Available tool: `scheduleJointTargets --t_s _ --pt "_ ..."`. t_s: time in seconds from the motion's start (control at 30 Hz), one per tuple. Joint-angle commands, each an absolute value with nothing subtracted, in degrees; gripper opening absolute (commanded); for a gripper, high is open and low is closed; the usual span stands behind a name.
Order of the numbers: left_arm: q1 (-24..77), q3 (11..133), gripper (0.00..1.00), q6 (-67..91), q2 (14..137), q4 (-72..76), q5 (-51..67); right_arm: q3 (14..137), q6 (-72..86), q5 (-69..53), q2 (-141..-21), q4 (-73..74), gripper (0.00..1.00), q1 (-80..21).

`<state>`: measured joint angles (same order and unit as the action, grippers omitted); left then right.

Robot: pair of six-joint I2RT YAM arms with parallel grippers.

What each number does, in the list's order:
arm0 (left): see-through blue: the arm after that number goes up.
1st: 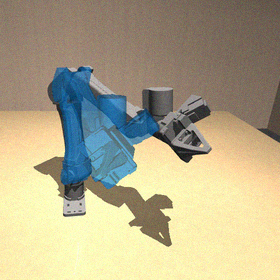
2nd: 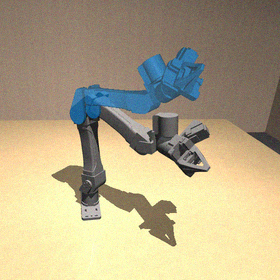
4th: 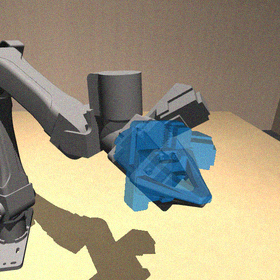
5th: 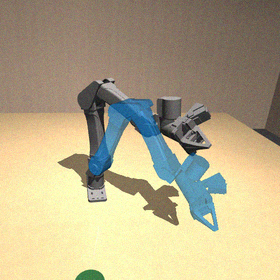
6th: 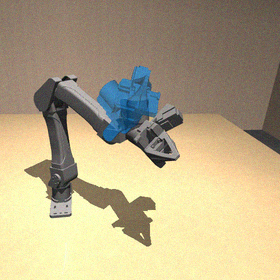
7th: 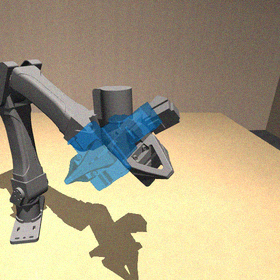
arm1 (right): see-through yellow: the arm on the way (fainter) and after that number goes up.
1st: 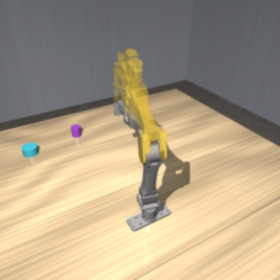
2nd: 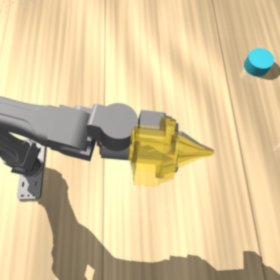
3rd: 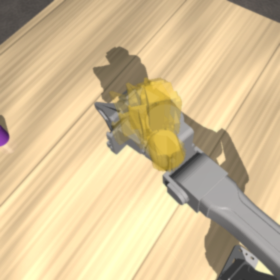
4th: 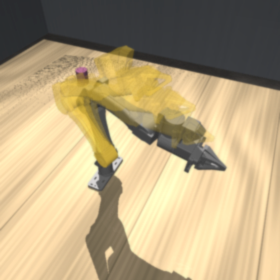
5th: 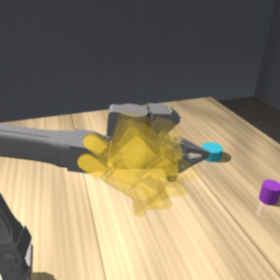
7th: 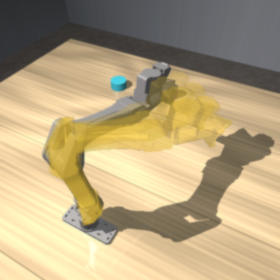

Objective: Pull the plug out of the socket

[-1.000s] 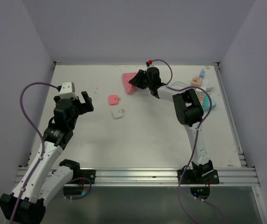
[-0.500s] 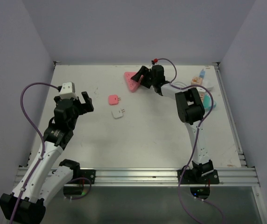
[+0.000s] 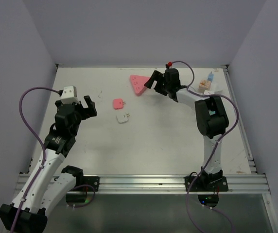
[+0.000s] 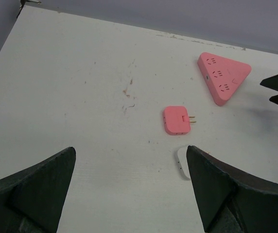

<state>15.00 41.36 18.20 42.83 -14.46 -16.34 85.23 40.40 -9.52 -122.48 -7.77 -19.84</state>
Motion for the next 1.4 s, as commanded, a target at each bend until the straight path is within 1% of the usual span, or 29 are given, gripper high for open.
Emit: scheduleJointTargets --t_s 0.0,0.07,0.1,0.2,0.23,0.3,0.33,0.47,0.57,0.73,0.87,0.9,0.93,0.97,1.0,1.17,1.23,1.37 --pt "14.7 41.3 1.0 16.9 42.1 -12.6 -17.4 80.9 37.0 -6.2 -109.6 -4.6 0.91 -19.2" --pt "14.7 41.3 1.0 16.9 41.8 -12.7 -17.4 77.1 36.4 -5.8 -104.9 -2.2 0.91 -19.2" --pt "14.7 41.3 1.0 16.9 41.7 -12.7 -17.5 75.6 36.1 -3.8 -99.8 -1.5 0.92 -19.2" --pt "14.7 41.5 0.99 16.9 41.6 -12.9 -17.7 69.4 34.5 -0.2 -91.2 1.6 0.93 -18.8" --pt "14.7 41.4 1.0 16.9 41.5 -12.8 -17.7 67.8 34.1 4.2 -85.1 2.1 0.94 -18.7" --pt "14.7 41.5 1.0 17.0 41.4 -12.9 -17.8 63.4 33.4 8.1 -79.4 4.2 0.95 -17.6" --pt "14.7 41.4 1.0 17.1 41.4 -12.9 -17.7 61.9 33.3 11.5 -74.5 4.8 0.95 -17.1" --pt "14.7 41.4 1.0 17.0 41.5 -13.0 -17.7 53.7 33.7 17.0 -63.9 6.6 0.95 -12.6" --pt "14.7 41.4 1.0 17.0 41.4 -13.0 -17.8 49.5 34.9 17.5 -59.6 7.4 0.94 -7.8" --pt "14.8 41.3 1.0 17.0 41.3 -13.0 -17.9 44.4 39.1 13.5 -58.7 7.2 0.91 2.9" --pt "14.8 41.2 1.0 17.0 41.2 -13.0 -17.8 38.8 44.4 11.1 -60.1 3.4 0.89 10.3" --pt "14.8 41.3 0.99 17.0 41.2 -13.0 -17.8 37.8 45.6 10.3 -60.6 2.6 0.88 11.7" --pt "14.8 41.2 0.99 17.0 41.1 -13.1 -17.6 36.7 46.9 7.8 -61.6 1.3 0.85 13.1" --pt "14.8 41.3 0.99 16.9 41.0 -12.9 -17.5 34.6 49.5 6.3 -62.2 -2.2 0.83 16.0" --pt "14.8 41.3 0.99 16.9 40.8 -12.9 -17.2 33.4 50.9 4.8 -63.1 -4.1 0.81 17.4" --pt "14.8 41.1 0.99 16.7 40.6 -12.8 -17.4 28.6 58.8 -4.9 -71.5 -16.9 0.78 26.0" --pt "14.8 41.1 0.99 16.7 40.5 -12.7 -17.3 28.5 59.9 -7.2 -75.6 -19.8 0.77 28.1" --pt "14.8 41.0 0.99 16.7 40.4 -12.7 -17.0 29.4 59.1 -8.0 -80.1 -24.0 0.77 29.4"
